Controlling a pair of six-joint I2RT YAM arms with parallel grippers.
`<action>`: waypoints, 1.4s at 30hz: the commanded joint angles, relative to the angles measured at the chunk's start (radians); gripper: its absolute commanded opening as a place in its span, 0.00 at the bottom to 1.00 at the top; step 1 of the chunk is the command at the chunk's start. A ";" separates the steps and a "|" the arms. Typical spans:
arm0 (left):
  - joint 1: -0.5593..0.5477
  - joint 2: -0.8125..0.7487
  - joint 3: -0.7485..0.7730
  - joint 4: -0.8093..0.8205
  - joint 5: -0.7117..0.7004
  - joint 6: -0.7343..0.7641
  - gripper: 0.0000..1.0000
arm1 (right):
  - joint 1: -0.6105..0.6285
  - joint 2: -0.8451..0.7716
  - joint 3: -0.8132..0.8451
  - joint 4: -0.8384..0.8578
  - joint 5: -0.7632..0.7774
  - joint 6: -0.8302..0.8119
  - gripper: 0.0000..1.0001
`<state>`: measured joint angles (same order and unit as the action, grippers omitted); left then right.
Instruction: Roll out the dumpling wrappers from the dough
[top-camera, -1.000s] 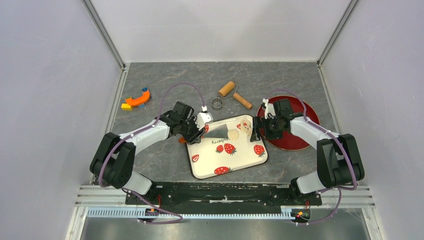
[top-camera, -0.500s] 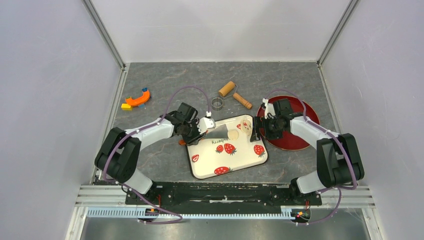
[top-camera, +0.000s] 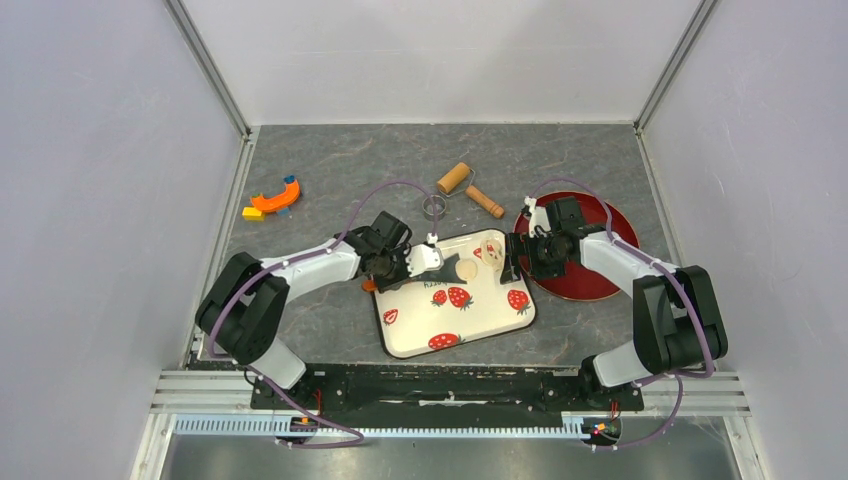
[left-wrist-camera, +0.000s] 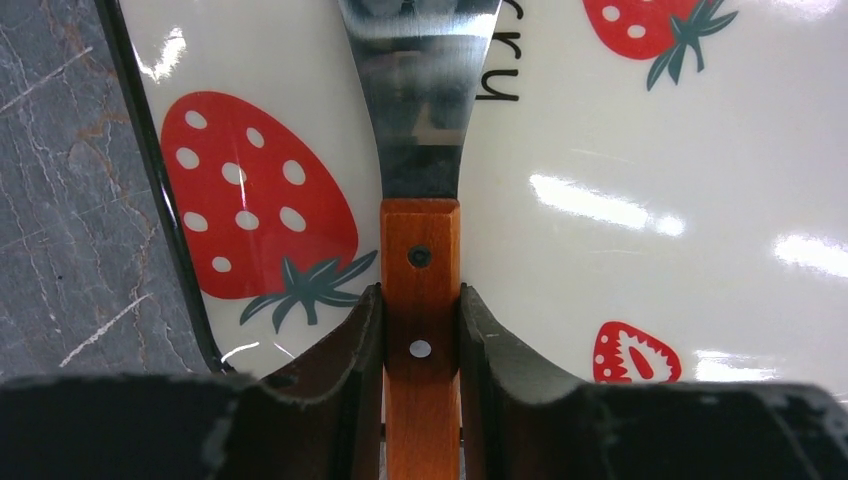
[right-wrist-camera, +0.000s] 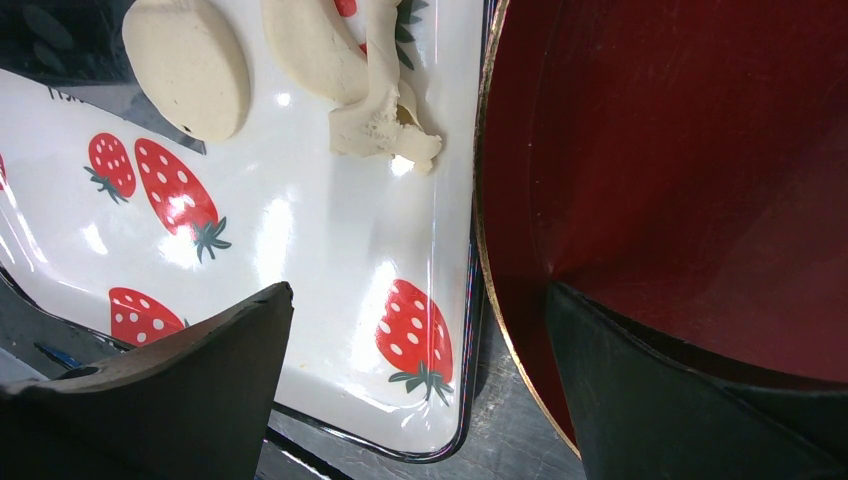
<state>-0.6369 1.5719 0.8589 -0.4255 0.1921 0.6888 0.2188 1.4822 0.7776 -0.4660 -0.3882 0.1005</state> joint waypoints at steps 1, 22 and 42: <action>-0.018 0.035 0.045 -0.018 -0.015 -0.016 0.02 | 0.009 0.028 -0.012 -0.068 -0.022 0.001 0.98; -0.041 0.002 0.034 0.116 0.022 -0.200 0.02 | 0.009 0.015 0.021 -0.067 -0.051 0.007 0.98; -0.038 -0.143 0.042 0.144 0.015 -0.249 0.02 | -0.011 -0.107 0.187 -0.089 -0.053 0.047 0.98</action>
<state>-0.6762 1.4681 0.8371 -0.3130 0.1921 0.4770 0.2165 1.4376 0.8726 -0.5541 -0.4290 0.1303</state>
